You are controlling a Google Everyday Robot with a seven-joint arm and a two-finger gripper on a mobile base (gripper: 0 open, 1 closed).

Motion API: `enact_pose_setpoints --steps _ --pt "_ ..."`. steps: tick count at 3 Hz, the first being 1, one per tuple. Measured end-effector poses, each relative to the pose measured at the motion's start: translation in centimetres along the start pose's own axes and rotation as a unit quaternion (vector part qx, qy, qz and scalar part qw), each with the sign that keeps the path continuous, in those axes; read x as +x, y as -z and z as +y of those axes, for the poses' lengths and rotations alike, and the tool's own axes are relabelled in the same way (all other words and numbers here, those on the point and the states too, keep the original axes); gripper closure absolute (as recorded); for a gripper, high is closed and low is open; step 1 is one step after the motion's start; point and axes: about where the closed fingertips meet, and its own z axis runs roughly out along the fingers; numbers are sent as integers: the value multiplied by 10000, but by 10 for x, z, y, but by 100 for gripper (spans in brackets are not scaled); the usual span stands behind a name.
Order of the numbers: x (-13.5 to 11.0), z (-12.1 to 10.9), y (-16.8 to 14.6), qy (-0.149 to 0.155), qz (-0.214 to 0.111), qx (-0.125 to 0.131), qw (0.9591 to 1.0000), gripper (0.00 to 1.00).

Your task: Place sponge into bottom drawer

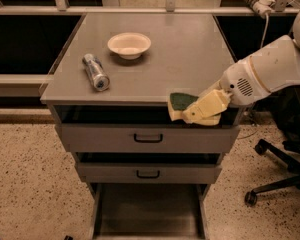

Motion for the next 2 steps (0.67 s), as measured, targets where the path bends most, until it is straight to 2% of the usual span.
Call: enact_pose_setpoints --steps 1,2 --pt "13 5 -5 -199 -290 32 9994 100" --pt "49 25 -19 -880 -695 205 9935 100"
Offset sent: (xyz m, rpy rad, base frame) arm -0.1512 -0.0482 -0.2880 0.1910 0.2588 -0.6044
